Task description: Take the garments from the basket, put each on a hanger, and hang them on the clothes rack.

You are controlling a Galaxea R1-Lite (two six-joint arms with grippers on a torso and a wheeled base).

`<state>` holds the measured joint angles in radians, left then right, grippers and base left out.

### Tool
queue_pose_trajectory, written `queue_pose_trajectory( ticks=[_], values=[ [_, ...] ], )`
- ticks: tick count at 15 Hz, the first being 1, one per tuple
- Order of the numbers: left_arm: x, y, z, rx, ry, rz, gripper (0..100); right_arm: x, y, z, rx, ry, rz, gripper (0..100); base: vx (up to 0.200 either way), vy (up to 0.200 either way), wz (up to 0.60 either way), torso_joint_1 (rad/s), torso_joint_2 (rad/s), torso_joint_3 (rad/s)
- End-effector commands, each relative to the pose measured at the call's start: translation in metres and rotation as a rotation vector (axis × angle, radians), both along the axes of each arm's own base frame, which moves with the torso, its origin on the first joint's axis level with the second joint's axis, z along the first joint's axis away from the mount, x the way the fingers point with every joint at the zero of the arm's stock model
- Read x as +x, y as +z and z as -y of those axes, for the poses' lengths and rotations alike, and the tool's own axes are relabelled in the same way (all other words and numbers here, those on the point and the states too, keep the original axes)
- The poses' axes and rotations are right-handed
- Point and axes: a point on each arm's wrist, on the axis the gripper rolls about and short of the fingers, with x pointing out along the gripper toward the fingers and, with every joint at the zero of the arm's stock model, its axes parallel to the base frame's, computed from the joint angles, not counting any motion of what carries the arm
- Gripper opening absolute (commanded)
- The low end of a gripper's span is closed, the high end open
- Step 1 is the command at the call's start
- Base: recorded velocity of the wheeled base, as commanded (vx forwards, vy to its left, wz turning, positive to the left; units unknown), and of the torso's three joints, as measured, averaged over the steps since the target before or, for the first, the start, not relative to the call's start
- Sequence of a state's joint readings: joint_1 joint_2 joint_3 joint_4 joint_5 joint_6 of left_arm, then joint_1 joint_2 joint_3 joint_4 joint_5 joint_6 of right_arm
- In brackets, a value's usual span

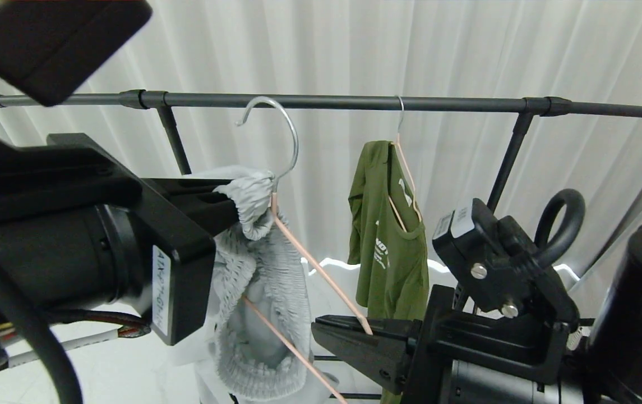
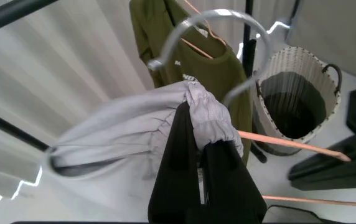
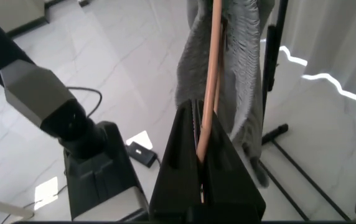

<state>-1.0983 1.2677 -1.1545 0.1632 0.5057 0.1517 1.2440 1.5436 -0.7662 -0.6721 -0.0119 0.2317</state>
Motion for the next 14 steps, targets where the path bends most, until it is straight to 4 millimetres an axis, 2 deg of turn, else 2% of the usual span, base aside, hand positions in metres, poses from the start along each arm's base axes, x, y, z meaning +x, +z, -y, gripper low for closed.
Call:
queue_pose_trajectory(
  ticks=[1,8,12,14],
  values=[
    [-0.003,0.001,-0.006,-0.003,0.002,0.009,0,0.003,-0.007,-0.003,-0.021,-0.01,-0.007,0,0.0,0.0,0.0,0.0,0.0,0.0],
    [-0.002,0.024,-0.034,-0.058,0.109,0.087,0,0.013,-0.001,0.006,-0.021,-0.119,0.05,0,0.0,0.0,0.0,0.0,0.0,0.0],
    [-0.004,0.019,-0.034,-0.042,0.108,0.084,0,0.014,0.0,0.006,-0.026,-0.154,0.07,0,0.0,0.0,0.0,0.0,0.0,0.0],
    [-0.003,0.007,-0.032,0.011,0.114,0.073,0,0.015,0.003,0.006,-0.016,-0.166,0.088,0,0.0,0.0,0.0,0.0,0.0,0.0]
  ],
)
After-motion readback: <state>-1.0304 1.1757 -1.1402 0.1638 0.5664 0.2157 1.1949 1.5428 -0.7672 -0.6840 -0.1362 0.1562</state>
